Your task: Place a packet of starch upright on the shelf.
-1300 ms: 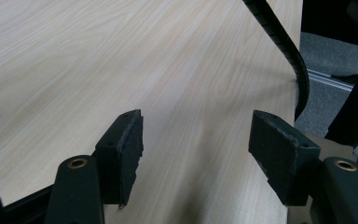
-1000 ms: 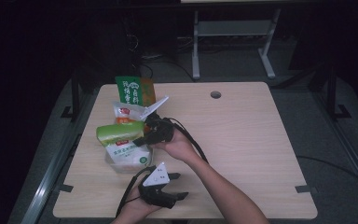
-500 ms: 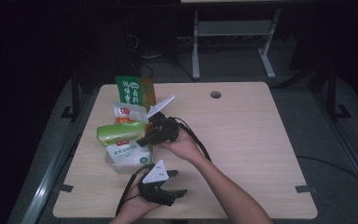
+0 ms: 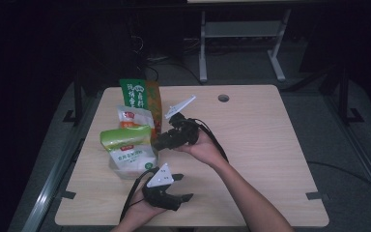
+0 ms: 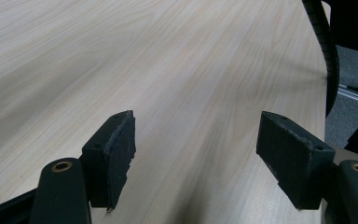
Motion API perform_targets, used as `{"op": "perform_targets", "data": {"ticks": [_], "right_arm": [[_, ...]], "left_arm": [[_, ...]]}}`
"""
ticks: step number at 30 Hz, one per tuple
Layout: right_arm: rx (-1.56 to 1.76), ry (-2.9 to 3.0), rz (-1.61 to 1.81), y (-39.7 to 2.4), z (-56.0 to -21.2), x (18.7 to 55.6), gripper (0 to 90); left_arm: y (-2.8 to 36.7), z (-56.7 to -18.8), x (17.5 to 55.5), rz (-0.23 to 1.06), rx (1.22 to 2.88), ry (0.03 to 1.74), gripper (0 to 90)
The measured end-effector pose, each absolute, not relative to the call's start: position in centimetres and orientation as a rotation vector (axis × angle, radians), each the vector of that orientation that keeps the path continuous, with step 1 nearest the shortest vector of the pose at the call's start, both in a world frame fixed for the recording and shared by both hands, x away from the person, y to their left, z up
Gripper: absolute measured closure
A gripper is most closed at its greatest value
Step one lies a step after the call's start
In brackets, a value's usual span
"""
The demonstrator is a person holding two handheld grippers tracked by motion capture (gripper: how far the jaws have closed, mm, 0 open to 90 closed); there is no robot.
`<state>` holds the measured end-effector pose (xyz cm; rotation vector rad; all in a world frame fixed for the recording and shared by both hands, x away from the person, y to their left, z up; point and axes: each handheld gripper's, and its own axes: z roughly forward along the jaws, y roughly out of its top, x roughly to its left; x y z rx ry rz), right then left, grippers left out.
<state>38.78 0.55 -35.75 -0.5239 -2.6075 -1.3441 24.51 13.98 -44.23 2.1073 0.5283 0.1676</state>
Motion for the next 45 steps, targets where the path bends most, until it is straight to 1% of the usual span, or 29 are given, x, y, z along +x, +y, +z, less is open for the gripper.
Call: {"op": "perform_targets", "data": {"ticks": [1, 4, 6, 7, 21, 45], "right_arm": [[-0.524, -2.607, -1.344, 0.5, -35.7, 38.8, 56.0], [-0.544, -2.607, -1.348, -0.5, -35.7, 38.9, 52.2], [-0.557, -2.595, -1.352, -0.8, -35.7, 38.9, 51.9], [-0.576, -2.591, -1.345, -1.4, -35.6, 38.9, 50.0], [-0.671, -2.629, -1.345, -5.0, -35.9, 39.0, 42.0], [-0.819, -2.630, -1.330, -10.7, -36.6, 38.4, 37.8]], "left_arm": [[14.0, -44.2, 24.5, 0.168, 2.107, 0.528, 28.0], [14.0, -44.2, 24.6, 0.173, 2.111, 0.522, 27.9], [14.0, -44.2, 24.7, 0.172, 2.110, 0.523, 27.8], [14.0, -44.2, 24.7, 0.171, 2.108, 0.527, 27.7], [14.1, -44.2, 24.8, 0.176, 2.103, 0.538, 28.1], [14.3, -44.1, 25.0, 0.171, 2.097, 0.553, 28.2]]}}
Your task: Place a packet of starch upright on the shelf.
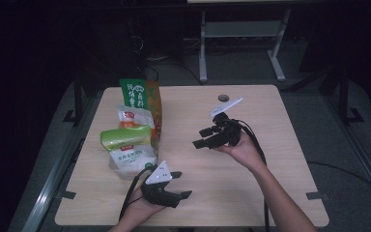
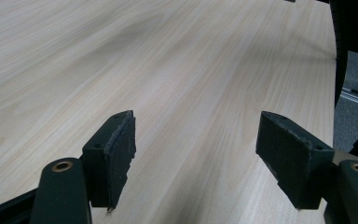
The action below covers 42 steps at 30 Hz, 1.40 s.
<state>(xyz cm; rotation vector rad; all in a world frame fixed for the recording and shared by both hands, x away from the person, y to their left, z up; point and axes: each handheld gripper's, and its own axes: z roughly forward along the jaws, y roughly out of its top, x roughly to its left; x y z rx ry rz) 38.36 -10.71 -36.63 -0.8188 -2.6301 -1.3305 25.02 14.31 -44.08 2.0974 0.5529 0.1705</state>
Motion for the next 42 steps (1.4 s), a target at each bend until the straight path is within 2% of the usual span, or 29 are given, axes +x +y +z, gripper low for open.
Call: {"op": "perform_targets", "data": {"ticks": [25, 42], "right_arm": [[-1.011, -2.589, -1.304, -17.8, -39.6, 35.8, 35.3], [-1.079, -2.555, -1.320, -20.3, -41.6, 33.8, 34.4]], "left_arm": [[14.4, -44.2, 25.2, 0.166, 2.103, 0.558, 28.3], [14.5, -44.3, 25.2, 0.167, 2.104, 0.558, 28.3]]}}
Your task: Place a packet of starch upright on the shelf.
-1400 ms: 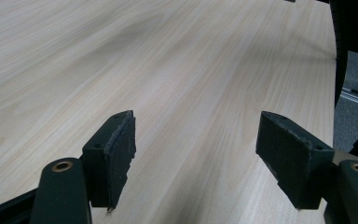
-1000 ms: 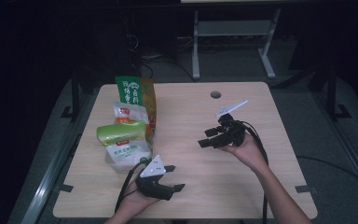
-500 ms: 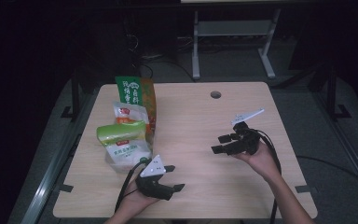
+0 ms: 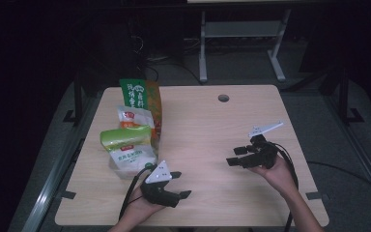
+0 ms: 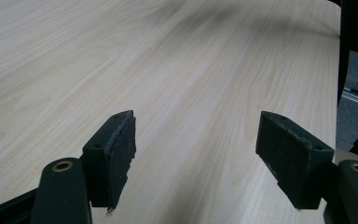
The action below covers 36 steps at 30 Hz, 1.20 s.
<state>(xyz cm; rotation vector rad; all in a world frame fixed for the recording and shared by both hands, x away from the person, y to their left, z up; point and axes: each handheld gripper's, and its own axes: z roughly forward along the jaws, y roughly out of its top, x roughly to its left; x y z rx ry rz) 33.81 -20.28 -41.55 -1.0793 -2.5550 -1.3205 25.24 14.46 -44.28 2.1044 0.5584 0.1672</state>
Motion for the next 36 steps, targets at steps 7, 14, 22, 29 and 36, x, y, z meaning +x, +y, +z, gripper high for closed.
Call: {"op": "perform_targets", "data": {"ticks": [7, 14, 22, 29, 36], "right_arm": [[-1.116, -2.542, -1.326, -21.7, -42.6, 32.7, 34.1], [-1.149, -2.519, -1.322, -22.7, -43.3, 31.7, 33.9], [-1.169, -2.505, -1.319, -23.5, -44.4, 30.4, 33.1], [-1.186, -2.498, -1.350, -23.7, -45.0, 28.9, 30.7], [-1.190, -2.504, -1.377, -23.9, -45.2, 27.7, 28.8]], "left_arm": [[14.5, -44.3, 25.3, 0.169, 2.102, 0.561, 28.3], [14.6, -44.3, 25.2, 0.165, 2.113, 0.565, 28.3], [14.6, -44.4, 25.2, 0.163, 2.115, 0.568, 28.4], [14.6, -44.4, 25.2, 0.160, 2.115, 0.565, 28.4], [14.6, -44.3, 25.2, 0.167, 2.116, 0.557, 28.6]]}}
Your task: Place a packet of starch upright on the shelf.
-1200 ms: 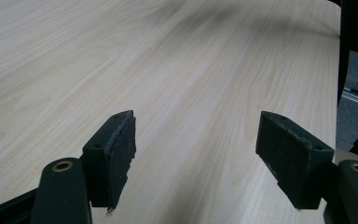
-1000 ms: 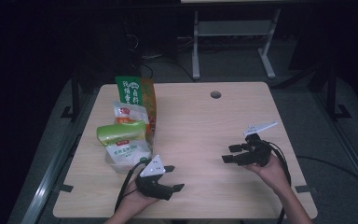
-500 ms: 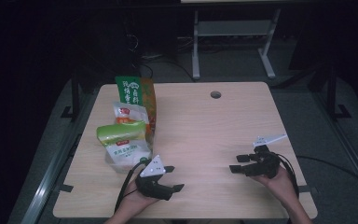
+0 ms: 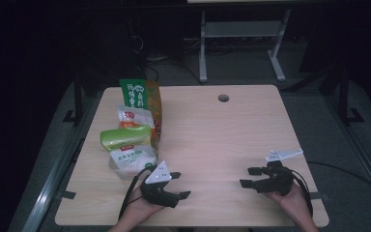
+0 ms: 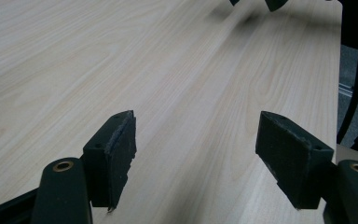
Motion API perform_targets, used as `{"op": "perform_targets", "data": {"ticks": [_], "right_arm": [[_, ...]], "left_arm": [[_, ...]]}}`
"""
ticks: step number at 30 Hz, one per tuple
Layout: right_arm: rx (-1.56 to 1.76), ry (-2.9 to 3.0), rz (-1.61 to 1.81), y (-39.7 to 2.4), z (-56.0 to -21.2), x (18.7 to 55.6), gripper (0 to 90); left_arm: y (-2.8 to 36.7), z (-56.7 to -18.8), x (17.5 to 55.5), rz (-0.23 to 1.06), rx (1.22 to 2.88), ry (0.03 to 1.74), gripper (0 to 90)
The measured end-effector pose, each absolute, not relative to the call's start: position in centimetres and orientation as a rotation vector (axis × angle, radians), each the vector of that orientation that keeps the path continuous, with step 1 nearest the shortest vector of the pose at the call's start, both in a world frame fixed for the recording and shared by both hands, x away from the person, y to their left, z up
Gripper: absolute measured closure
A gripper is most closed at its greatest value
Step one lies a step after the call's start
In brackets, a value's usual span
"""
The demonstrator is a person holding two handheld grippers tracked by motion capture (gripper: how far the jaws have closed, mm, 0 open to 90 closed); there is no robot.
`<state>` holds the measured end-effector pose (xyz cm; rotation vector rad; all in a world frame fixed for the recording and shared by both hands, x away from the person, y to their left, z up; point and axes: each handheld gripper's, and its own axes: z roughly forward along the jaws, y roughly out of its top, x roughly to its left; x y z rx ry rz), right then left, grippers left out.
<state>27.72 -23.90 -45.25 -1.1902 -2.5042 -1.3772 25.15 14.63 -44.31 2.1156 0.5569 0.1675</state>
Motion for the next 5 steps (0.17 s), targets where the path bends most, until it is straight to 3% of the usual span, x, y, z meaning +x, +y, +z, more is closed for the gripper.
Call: {"op": "perform_targets", "data": {"ticks": [5], "right_arm": [[-1.187, -2.499, -1.406, -23.49, -45.16, 27.04, 26.9]], "left_arm": [[14.68, -44.28, 25.24, 0.172, 2.114, 0.548, 28.7]]}}
